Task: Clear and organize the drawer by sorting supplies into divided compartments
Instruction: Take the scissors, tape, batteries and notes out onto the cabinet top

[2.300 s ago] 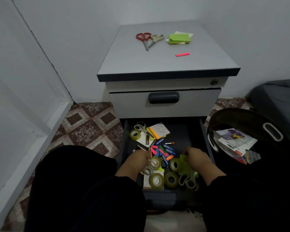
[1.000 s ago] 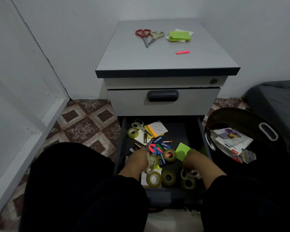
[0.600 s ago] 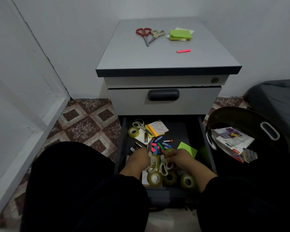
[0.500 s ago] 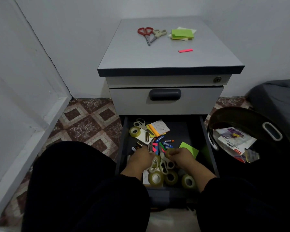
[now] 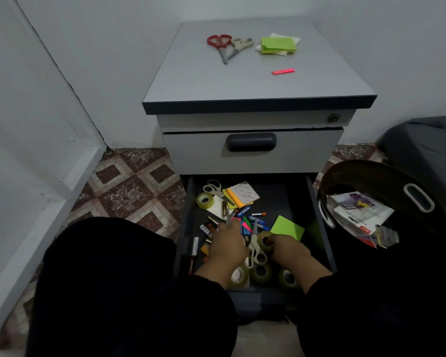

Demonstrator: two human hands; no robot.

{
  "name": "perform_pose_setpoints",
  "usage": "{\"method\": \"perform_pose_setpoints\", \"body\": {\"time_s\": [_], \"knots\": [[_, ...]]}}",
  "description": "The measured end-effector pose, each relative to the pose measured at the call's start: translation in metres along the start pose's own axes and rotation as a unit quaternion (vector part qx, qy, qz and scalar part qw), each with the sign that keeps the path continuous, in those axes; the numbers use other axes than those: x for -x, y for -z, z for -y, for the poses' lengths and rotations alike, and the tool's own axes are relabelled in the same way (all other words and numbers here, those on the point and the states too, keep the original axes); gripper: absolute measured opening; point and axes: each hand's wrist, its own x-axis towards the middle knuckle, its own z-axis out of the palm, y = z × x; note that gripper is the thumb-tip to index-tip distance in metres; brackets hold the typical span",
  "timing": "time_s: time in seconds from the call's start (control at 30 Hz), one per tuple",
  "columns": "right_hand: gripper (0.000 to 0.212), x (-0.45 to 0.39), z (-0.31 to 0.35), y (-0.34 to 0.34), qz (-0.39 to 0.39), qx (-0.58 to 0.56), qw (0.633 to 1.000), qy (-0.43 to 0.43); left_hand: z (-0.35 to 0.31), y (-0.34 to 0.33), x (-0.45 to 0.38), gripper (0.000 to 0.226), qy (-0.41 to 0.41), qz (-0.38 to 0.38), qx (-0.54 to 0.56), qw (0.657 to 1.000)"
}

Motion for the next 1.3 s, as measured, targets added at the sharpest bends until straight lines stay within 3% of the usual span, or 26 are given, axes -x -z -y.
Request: {"method": "perform_pose_setpoints", "body": {"time_s": [0.1,0.27,0.43,0.6,0.73,0.83,0.97,1.1,1.3], "knots": [[0.031,0.0,0.0,0.003,0.012,-0.028,0.999,-0.013,-0.005,-0.002,0.005,0.06,-0.049,0.016,-0.034,0.998],[0.037,0.007,0.003,0.007,0.051,-0.011,0.999,0.013,-0.009,-0.01,0.008,0.068,-0.064,0.034,-0.119,0.99],[0.078,0.01,0.006,0.005,0.082,0.037,0.996,0.029,-0.01,-0.011,0.007,0.07,-0.057,0.029,-0.116,0.991],[0.074,0.014,0.006,-0.002,0.021,0.077,0.997,0.017,-0.007,-0.014,0.006,0.064,-0.074,-0.003,-0.106,0.992],[0.042,0.013,0.006,0.0,0.012,0.059,0.998,0.031,-0.005,-0.017,-0.001,0.06,-0.079,0.0,-0.063,0.995],[0.03,0.015,0.003,0.002,0.0,0.051,0.998,0.035,-0.009,-0.018,-0.008,0.058,-0.05,-0.014,-0.023,0.998],[0.029,0.016,0.001,0.003,-0.004,0.032,0.999,0.035,-0.011,-0.018,-0.016,0.064,-0.015,0.037,0.049,0.998],[0.03,0.014,0.0,0.004,0.003,0.001,1.0,0.023,-0.013,-0.013,-0.022,0.044,0.008,0.081,0.115,0.99],[0.029,0.013,0.001,0.003,-0.001,0.015,1.0,0.018,-0.017,-0.016,-0.019,0.046,0.015,0.047,-0.062,0.997]]}}
